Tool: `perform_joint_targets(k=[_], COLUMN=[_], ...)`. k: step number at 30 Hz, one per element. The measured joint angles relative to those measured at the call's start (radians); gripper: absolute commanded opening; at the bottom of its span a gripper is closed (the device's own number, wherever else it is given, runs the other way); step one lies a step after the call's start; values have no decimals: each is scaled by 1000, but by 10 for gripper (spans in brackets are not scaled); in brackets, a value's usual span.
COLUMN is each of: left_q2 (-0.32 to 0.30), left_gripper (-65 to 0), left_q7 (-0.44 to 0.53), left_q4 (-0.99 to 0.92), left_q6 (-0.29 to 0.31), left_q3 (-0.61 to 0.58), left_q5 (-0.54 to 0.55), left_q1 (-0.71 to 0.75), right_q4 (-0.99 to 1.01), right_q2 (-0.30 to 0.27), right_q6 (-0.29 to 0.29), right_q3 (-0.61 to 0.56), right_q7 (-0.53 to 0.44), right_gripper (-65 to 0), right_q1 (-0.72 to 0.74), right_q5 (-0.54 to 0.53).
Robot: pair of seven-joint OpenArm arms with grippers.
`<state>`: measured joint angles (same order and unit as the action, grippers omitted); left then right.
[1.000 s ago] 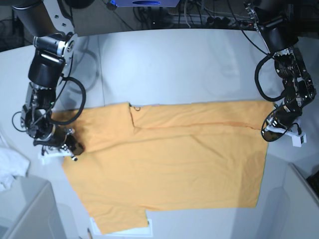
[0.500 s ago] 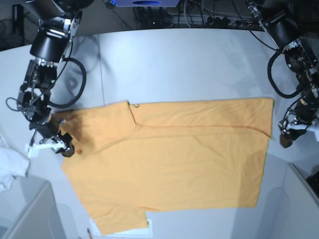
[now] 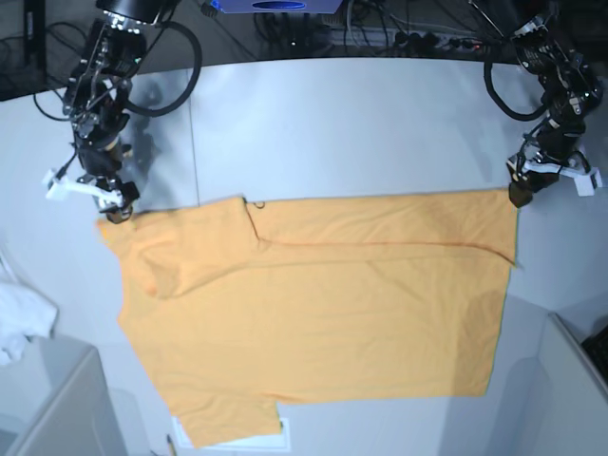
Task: Fold the T-shirt properly
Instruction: 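Drag the folded edge back toward the collar with both grippers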
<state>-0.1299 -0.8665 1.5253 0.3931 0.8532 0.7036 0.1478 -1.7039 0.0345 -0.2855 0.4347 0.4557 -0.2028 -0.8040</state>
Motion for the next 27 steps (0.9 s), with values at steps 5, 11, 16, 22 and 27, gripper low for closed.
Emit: perform_joint_targets(k=[5,11,16,22,27], left_q2=[-6,-8,-5,-8,-10], left_gripper=[-171,-171,-171,-173,-174], left_q7=[14,20,38,117,120], left_q4=[-66,-134,-166,-248,-252], left_q6=[0,0,1,8,11], left_q3=[3,-31,-56,-52,-53], left_q5=[3,5,16,34,39], left_q1=[-25,-51,-71,-106,-104], right_q4=[97,256,337,390,448], right_q2=[10,-29,-39,-72,-79], right_q6=[1,11,17,31,50], right_q3=[-3,-8,-3,-9,-9], right_q7=[-21,-102,-133,-132,-160], right_gripper=[-290,-290,-293,-294,-294], right_q1=[24,118,185,218,250], right_q5=[0,-5,0,-3,-3])
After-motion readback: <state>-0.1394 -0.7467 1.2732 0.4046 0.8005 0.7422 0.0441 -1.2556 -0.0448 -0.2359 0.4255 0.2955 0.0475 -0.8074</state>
